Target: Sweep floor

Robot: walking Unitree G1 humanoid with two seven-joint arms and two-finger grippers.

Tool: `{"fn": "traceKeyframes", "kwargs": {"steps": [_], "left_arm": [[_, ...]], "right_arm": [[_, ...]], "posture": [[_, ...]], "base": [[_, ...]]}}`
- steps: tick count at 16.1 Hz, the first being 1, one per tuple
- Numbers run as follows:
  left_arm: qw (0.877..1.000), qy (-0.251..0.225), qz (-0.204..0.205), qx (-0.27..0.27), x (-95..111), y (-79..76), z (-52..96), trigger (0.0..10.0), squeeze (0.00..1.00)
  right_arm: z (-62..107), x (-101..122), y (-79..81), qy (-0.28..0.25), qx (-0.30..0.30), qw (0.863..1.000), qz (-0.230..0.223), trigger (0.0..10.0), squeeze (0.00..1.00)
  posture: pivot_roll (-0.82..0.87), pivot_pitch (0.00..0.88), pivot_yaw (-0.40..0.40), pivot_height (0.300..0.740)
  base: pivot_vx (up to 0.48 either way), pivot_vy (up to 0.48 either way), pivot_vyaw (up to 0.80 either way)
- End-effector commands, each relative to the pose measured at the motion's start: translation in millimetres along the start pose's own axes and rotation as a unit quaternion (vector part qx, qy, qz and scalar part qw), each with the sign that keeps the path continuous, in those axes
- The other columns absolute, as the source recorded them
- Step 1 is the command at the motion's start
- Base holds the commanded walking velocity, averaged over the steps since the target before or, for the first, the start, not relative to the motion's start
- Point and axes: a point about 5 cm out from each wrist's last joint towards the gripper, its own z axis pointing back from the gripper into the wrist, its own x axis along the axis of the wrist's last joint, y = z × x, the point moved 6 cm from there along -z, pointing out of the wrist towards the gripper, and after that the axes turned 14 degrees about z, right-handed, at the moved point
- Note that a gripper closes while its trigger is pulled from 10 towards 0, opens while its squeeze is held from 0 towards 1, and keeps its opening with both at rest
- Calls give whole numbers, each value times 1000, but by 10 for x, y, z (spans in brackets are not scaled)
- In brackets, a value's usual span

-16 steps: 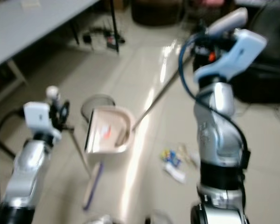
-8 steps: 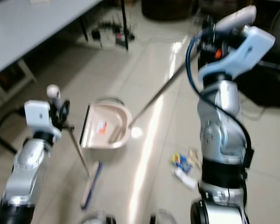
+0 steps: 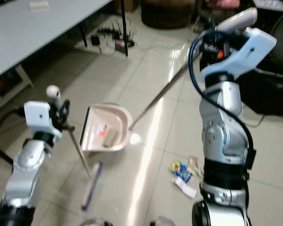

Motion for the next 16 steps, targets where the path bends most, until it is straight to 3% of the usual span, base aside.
{"fn": "traceKeyframes", "kwargs": {"steps": [1,5,7,16], "left_arm": [[999,-32,-7,-9,223,-46,-7,10000,0],[999,-46,-23,10,377,47,137,10000,0],[999,-40,-21,13,343,45,159,10000,0],[999,-30,-14,15,256,88,-8,10000,0]], "right_arm": [[-39,188,-48,-38,-7,999,-5,10000,0],[-79,134,7,-37,1,999,-18,10000,0],[-96,132,18,-38,0,999,-22,10000,0],[-96,185,-70,-52,-21,998,-30,10000,0]], "posture": [[47,63,4,740],[114,69,-13,740],[99,71,-12,740],[33,56,27,740]], "base": [[334,0,0],[334,0,0],[353,0,0],[362,0,0]]}}
